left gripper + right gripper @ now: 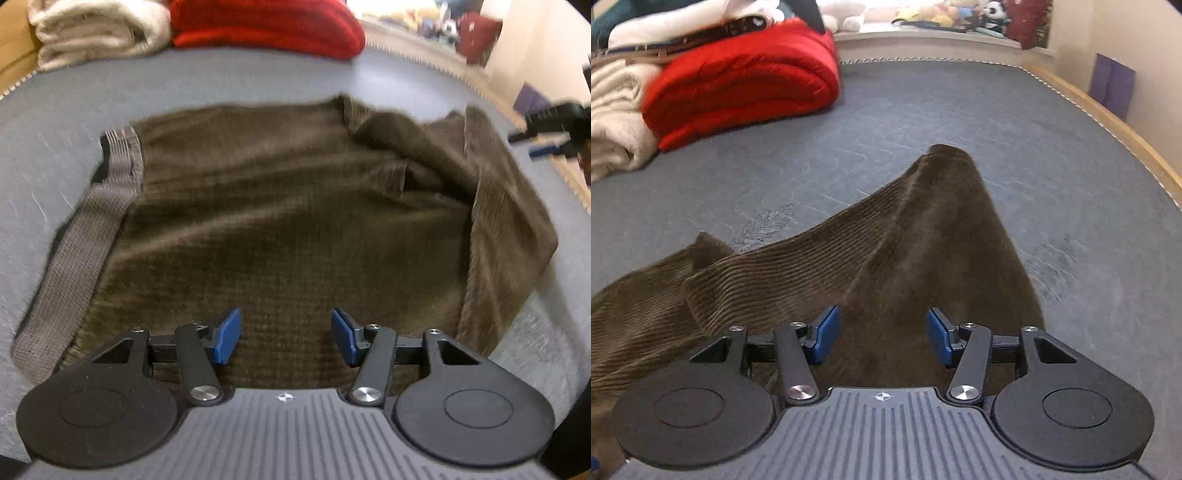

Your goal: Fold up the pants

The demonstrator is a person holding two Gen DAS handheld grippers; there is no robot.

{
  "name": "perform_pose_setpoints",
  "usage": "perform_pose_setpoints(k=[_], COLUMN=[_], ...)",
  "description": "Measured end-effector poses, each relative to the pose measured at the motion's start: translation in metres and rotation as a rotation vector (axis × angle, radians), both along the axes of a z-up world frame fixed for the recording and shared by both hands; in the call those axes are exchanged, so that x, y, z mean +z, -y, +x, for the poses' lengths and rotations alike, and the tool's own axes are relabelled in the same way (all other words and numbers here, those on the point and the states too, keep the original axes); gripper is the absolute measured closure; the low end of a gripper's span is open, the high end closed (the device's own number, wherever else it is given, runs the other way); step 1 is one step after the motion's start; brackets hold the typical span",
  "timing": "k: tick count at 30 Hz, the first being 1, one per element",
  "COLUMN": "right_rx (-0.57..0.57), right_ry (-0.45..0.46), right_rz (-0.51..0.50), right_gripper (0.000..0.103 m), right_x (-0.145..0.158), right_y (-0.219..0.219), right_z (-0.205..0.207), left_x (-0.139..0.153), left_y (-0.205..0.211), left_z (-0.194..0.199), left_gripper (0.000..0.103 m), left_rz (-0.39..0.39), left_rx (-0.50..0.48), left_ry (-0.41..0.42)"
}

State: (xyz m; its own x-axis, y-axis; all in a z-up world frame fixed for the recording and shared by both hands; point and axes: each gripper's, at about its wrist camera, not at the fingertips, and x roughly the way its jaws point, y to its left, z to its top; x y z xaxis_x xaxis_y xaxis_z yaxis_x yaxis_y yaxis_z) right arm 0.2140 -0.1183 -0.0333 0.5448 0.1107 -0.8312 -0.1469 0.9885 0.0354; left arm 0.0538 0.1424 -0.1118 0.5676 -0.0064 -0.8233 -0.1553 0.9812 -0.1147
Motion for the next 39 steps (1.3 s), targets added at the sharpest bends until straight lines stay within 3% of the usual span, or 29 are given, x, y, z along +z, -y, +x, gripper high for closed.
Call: perform_pose_setpoints(k=[2, 5, 11, 15, 17, 19, 26, 31, 36, 39], right_rx=[0.03, 0.076, 0.095, 0.124, 0.165, 0.176, 0.226, 0.216, 0.278, 0.291], right_ry=[-0.019, -0.071, -0.164, -0.15, -0.143, -0.142, -0.127, -0.222, -0.356, -0.383], right_rz=[-0.003, -0.033, -0.05, -0.067, -0.046, -0.075, -0.141, -0.163, -0.074, -0.001], right_gripper=[0.048, 0.046, 0.036, 0.039, 0.085, 0.096, 0.1, 0.1, 0.1, 0.1], right_x=[-0.011, -0.033, -0.068, -0.077, -0.07, -0.061, -0.016, -0.018, -0.034, -0.031], right_y=[-0.005, -0.02, -0.039, -0.044, -0.041, -0.036, 0.028, 0.11, 0.176, 0.196], right_z=[0.011, 0.029, 0.046, 0.048, 0.043, 0.037, -0.012, -0.058, -0.115, -0.128], left_x=[-0.011, -0.013, -0.016, -0.015, -0.015, -0.014, -0.012, -0.012, -0.013, -0.014], left_y=[0.003, 0.01, 0.012, 0.012, 0.013, 0.014, 0.02, 0.018, 0.017, 0.02], left_z=[0.003, 0.005, 0.007, 0.007, 0.006, 0.005, 0.002, 0.001, 0.002, 0.003], left_gripper=[0.043, 0.031, 0.029, 0.028, 0.028, 0.028, 0.023, 0.021, 0.019, 0.017], left_rz=[0.014, 0.051, 0.063, 0.07, 0.077, 0.083, 0.112, 0.107, 0.106, 0.115], left_rx=[-0.021, -0.073, -0.09, -0.096, -0.098, -0.098, -0.101, -0.11, -0.109, -0.105], left_ry=[-0.053, -0.053, -0.058, -0.057, -0.055, -0.053, -0.058, -0.058, -0.064, -0.064])
